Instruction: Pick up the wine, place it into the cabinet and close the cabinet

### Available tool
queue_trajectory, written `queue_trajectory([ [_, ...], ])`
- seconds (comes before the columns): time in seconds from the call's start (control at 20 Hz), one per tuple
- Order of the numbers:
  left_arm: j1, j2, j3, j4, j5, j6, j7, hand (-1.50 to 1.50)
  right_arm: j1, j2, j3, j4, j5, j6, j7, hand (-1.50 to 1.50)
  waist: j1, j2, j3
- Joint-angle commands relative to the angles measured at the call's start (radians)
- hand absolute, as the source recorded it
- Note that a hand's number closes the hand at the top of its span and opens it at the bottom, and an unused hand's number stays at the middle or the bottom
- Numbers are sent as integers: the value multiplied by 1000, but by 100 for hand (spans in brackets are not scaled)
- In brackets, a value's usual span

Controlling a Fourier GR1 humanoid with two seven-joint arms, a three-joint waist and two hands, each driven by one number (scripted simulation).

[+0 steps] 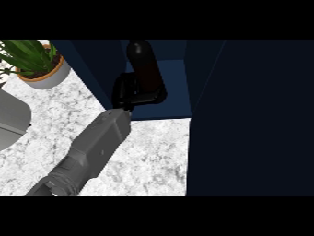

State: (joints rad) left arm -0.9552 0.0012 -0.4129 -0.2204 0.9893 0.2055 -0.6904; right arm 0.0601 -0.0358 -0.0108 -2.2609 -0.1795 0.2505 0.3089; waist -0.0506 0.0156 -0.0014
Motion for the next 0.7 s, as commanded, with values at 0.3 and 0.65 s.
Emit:
queue_trajectory([
  [0.3, -45, 7, 83, 88, 17, -14, -142, 150, 0, -18, -18, 14, -14, 22, -17, -150, -2, 4, 0],
  [0.65, 0, 9, 66, 52, -25, -41, -253, -150, 27, -17, -31, -5, -17, 18, -19, -150, 17, -6, 1],
])
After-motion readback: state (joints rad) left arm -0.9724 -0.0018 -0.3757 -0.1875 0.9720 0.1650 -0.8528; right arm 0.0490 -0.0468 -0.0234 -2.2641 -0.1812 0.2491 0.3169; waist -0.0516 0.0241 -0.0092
